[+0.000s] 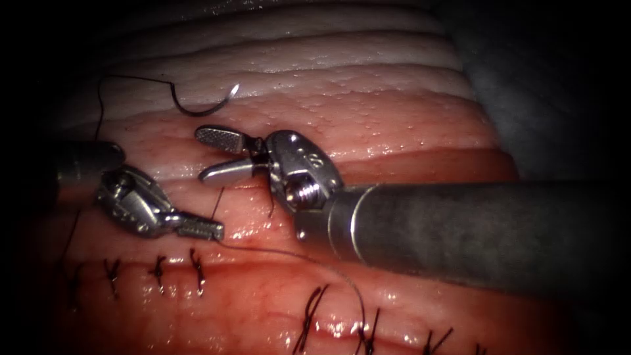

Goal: Wound Closure
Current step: Wrap suture twice counter-clockwise around right hand, then pick up tail end of suture with right hand

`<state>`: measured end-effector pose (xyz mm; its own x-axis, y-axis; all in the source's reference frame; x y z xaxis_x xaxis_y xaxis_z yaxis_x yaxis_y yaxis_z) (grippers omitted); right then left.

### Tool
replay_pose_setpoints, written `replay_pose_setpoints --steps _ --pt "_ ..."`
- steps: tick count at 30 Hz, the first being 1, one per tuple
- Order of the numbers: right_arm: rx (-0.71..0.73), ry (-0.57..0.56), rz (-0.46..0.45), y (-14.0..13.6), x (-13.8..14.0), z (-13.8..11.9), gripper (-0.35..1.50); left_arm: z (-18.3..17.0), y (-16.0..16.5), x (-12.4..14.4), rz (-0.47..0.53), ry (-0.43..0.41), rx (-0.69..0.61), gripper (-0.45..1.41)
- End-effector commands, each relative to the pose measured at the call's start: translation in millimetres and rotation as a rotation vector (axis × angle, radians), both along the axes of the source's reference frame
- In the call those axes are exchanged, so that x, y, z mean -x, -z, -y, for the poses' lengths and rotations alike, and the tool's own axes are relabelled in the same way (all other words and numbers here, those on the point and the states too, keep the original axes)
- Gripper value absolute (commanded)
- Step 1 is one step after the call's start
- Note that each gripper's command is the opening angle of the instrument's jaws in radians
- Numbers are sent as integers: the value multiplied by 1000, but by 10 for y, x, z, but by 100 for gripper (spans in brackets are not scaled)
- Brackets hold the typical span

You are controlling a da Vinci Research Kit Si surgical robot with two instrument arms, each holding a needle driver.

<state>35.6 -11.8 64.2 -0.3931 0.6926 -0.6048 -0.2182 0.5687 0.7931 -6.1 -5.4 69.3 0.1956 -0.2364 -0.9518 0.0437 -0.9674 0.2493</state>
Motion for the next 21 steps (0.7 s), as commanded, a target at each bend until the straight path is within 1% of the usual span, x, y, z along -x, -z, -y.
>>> replay_pose_setpoints --steps 1,3,6,7,8,9,11,12,14,15,19,21 --pt "-3 -22 53 -10 -2 2 61 2 -2 10 -4 4 -6 -45" --pt "-1 -53 128 -12 0 3 61 6 4 16 -37 30 -14 -45" --pt "18 -85 192 -12 2 4 62 9 8 20 -54 65 -30 -45" --pt "33 -89 227 -12 3 4 62 9 9 21 -60 86 -34 -45" --pt "55 -89 285 -12 4 4 62 8 10 24 -81 114 -45 -45" --pt "69 -91 323 -13 4 4 62 6 10 25 -86 125 -53 -45" --pt "86 -93 375 -13 3 4 67 3 10 27 -97 142 -58 -45" --pt "126 -91 449 -14 2 5 67 -1 8 28 -108 152 -67 -45" --pt "135 -84 497 -15 1 5 69 -7 7 30 -110 162 -72 -45" --pt "152 -72 539 -16 -1 5 71 -10 6 30 -114 165 -80 -45" --pt "183 -36 648 -19 -9 8 71 -20 1 29 -126 180 -87 -45" --pt "200 -1 691 -23 -15 10 64 -24 -2 28 -129 185 -95 -45"
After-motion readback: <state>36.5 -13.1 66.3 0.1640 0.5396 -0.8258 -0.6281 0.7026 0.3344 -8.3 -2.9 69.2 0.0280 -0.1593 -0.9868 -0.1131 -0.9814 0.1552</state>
